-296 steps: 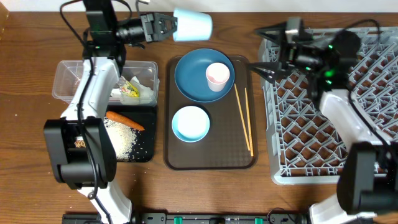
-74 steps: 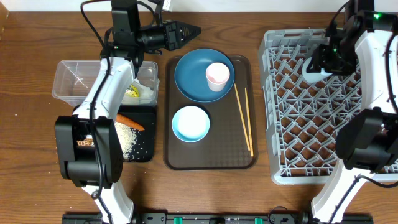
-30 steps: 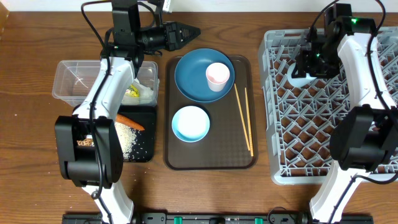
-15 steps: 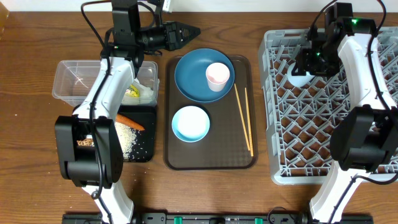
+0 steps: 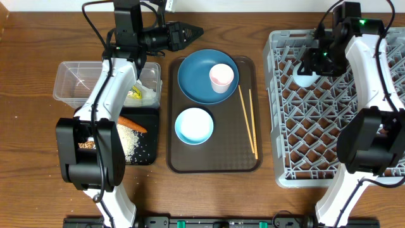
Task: Sort waste into correct bins and load items into the dishwasher rack
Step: 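Lower the blue cup upside down into the rack slots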
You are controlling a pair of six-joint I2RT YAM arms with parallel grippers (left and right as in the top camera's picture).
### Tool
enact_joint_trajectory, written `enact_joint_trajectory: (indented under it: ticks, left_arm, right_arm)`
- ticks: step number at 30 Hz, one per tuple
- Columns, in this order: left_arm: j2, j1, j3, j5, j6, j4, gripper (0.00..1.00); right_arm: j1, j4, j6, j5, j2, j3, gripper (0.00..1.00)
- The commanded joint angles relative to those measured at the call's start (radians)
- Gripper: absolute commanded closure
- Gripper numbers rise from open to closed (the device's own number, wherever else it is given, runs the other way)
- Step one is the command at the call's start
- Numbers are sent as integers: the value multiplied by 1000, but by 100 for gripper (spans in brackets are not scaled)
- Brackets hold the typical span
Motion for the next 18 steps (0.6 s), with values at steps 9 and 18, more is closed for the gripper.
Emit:
enact_joint_trajectory:
  ticks: [9,18]
  left_arm:
    - [13,2,8,-5,14,-2,86]
    - [13,2,8,-5,14,-2,86]
  right_arm:
    - [-61,-8,-5,101,24,-23,87]
    - [-35,-10,-5,79,25,-23,84]
